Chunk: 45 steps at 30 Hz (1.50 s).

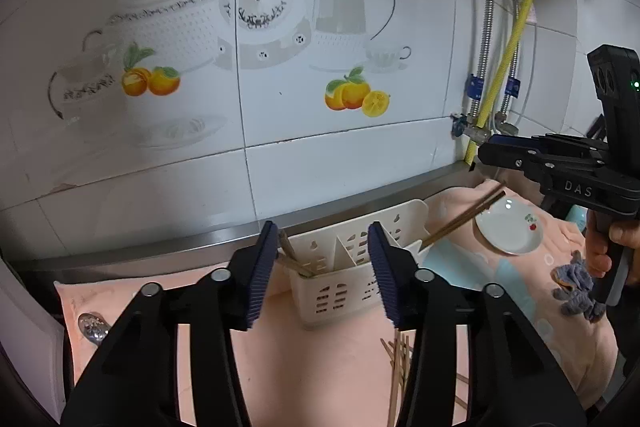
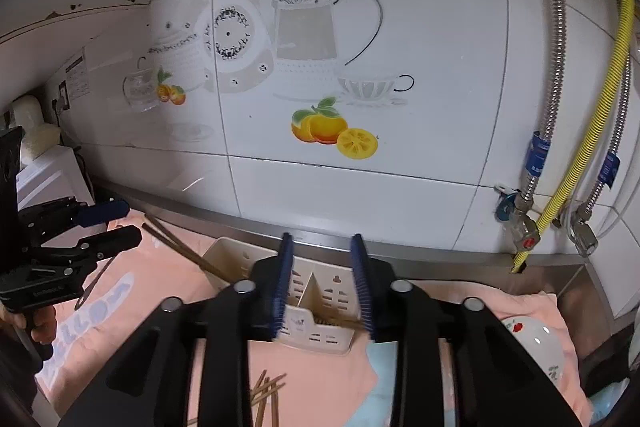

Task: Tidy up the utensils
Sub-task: 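Drop the right gripper's chopstick into the holder and open while the left gripper releases its own, then withdraw both open grippers from the holder back over the remaining chopsticks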

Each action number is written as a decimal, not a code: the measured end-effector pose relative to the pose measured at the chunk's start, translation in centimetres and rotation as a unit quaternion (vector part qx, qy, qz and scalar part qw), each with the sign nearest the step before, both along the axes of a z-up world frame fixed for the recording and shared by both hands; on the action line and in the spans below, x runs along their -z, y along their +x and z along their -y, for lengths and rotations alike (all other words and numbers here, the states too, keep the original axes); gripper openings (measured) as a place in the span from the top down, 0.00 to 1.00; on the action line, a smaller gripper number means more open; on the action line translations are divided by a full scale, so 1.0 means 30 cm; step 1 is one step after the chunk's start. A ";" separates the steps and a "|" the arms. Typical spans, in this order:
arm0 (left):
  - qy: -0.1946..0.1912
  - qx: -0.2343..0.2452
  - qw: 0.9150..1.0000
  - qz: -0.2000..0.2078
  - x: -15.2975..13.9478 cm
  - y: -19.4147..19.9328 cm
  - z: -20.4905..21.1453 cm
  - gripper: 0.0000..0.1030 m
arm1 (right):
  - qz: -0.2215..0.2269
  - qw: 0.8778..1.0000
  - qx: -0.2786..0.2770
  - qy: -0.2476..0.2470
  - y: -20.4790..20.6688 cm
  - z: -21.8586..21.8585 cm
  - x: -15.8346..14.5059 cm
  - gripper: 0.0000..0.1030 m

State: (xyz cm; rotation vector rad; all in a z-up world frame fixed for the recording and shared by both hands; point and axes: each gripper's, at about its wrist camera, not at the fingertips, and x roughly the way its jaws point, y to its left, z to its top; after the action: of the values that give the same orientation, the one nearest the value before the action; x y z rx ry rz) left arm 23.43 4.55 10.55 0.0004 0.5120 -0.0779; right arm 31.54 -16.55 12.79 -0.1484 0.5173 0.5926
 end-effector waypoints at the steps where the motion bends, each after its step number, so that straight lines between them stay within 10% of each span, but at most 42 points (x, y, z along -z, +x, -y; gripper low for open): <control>1: 0.001 -0.001 1.000 0.002 -0.001 -0.013 0.000 0.49 | 0.002 1.000 0.001 0.001 -0.013 0.008 0.000 0.61; 15: 0.004 -0.008 1.000 -0.008 0.129 -0.219 0.025 0.25 | 0.010 1.000 -0.008 -0.004 -0.252 0.086 0.112 0.29; 31: 0.009 -0.004 0.996 -0.085 0.433 -0.369 0.065 0.21 | -0.018 0.999 0.000 -0.039 -0.485 0.129 0.382 0.26; 45: 0.017 0.060 0.989 -0.135 0.591 -0.385 0.141 0.50 | -0.054 0.997 0.016 -0.052 -0.576 0.161 0.545 0.26</control>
State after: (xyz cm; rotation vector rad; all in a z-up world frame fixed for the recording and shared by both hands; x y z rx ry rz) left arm 11.89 0.32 -7.19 0.0545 0.7846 -0.1882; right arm 14.27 -21.39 -3.56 -0.2067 0.6545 0.5451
